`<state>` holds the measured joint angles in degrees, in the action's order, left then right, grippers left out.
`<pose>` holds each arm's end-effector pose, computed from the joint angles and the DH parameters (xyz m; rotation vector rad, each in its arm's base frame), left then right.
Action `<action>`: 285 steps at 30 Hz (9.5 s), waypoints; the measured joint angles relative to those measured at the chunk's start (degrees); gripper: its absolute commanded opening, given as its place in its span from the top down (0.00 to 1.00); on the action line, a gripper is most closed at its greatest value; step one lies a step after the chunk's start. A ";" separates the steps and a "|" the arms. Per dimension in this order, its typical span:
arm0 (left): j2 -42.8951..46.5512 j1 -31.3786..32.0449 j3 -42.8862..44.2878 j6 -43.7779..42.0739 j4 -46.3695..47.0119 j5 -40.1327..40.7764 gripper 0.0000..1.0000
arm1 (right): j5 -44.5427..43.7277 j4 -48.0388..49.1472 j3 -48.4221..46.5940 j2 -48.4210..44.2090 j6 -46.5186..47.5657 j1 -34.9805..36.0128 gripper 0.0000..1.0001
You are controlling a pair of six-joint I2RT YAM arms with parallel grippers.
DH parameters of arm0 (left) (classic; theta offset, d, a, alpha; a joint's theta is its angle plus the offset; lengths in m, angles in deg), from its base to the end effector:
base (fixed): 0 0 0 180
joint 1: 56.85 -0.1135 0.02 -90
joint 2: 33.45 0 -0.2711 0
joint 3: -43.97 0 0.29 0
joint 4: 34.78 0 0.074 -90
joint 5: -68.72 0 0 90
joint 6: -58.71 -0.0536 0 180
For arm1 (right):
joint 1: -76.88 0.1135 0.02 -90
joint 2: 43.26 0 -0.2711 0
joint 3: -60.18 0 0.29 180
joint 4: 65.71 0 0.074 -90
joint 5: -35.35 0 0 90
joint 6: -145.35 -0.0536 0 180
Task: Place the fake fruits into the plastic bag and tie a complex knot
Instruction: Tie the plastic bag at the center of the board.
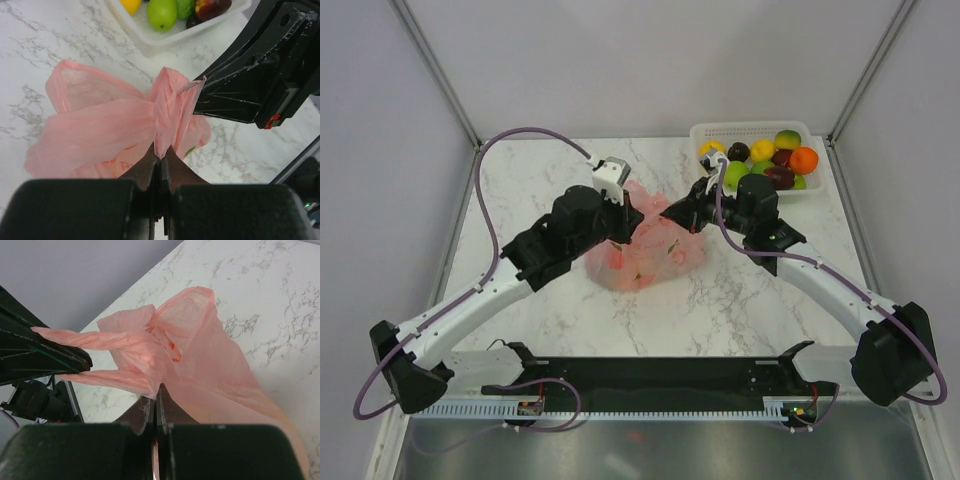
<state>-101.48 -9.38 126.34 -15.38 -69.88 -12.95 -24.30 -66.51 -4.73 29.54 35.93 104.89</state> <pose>0.2209 -0.2293 0.3917 0.4412 1.9259 -0.5934 0.2927 0.1864 0.3145 -0.5449 1.7380 1.0532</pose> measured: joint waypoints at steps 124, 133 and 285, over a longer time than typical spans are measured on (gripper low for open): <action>-41.11 -14.29 -6.97 61.90 79.52 -57.90 0.95 | -44.81 -38.99 -19.74 1.70 3.56 17.14 1.00; -43.08 -13.88 -6.69 63.14 80.35 -58.03 0.95 | -33.68 -37.27 -18.62 1.77 2.62 13.07 1.00; -52.37 -11.41 4.87 66.71 80.19 -61.33 0.98 | -23.78 -39.12 -22.60 5.40 -0.09 -4.52 0.69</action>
<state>-153.85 -20.79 131.22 51.32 10.31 -74.28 -48.08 -105.64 -27.33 34.94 35.84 100.37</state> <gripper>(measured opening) 0.044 0.281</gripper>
